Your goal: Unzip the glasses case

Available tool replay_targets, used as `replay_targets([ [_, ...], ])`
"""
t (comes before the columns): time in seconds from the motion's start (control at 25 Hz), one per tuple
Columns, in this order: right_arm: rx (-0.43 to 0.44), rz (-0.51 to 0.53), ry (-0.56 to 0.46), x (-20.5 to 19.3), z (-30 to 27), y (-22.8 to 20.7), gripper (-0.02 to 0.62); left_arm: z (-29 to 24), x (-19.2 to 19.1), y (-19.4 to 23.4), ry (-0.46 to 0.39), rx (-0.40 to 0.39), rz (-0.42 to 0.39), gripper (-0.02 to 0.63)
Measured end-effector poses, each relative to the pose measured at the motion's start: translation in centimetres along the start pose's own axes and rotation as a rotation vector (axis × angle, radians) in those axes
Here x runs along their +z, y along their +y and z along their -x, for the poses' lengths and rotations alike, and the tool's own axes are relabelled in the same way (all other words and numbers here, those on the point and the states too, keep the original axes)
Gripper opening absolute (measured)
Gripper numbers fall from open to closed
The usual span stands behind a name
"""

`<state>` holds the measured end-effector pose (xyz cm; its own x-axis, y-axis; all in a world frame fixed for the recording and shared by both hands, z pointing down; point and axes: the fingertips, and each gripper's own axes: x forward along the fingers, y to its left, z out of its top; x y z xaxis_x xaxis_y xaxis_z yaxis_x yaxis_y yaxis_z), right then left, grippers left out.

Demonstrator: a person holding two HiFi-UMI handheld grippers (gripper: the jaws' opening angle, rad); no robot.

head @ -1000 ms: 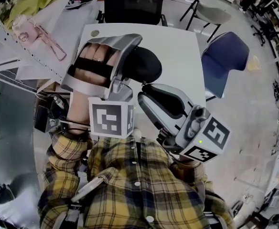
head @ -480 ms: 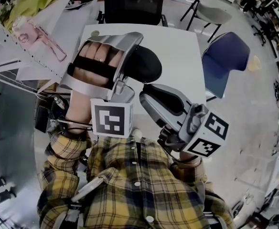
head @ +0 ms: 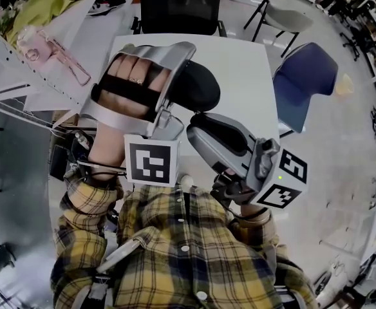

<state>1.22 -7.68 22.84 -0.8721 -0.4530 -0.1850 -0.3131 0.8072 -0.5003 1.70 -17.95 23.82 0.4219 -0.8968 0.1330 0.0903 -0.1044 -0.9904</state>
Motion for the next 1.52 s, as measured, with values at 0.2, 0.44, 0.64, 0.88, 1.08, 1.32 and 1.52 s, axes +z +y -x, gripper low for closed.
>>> replay_targets([
  [0.2, 0.017, -0.015, -0.016, 0.28, 0.11, 0.22, 0.064, 0.05, 0.10, 0.28, -0.001, 0.007, 0.010, 0.247],
  [0.44, 0.043, -0.033, -0.044, 0.45, 0.28, 0.34, 0.063, 0.07, -0.03, 0.52, -0.005, 0.013, 0.014, 0.247],
  [0.64, 0.062, -0.038, -0.060, 0.48, 0.50, 0.55, 0.046, 0.05, -0.36, 0.21, 0.014, 0.008, -0.008, 0.247],
  [0.88, 0.020, 0.006, -0.014, 0.04, -0.17, 0.25, 0.048, 0.22, -0.02, 0.17, 0.006, 0.007, -0.016, 0.247],
  [1.08, 0.025, -0.012, 0.001, -0.22, -0.25, 0.26, 0.048, 0.33, -0.08, 0.26, 0.018, 0.011, -0.032, 0.247],
  [1.32, 0.091, -0.143, -0.028, -0.25, -0.29, 0.64, 0.048, 0.43, -0.06, 0.49, 0.038, 0.033, -0.056, 0.247],
  [1.52, 0.106, -0.193, -0.042, -0.25, -0.08, 0.60, 0.047, 0.52, -0.26, 0.37, 0.047, 0.033, -0.072, 0.247],
])
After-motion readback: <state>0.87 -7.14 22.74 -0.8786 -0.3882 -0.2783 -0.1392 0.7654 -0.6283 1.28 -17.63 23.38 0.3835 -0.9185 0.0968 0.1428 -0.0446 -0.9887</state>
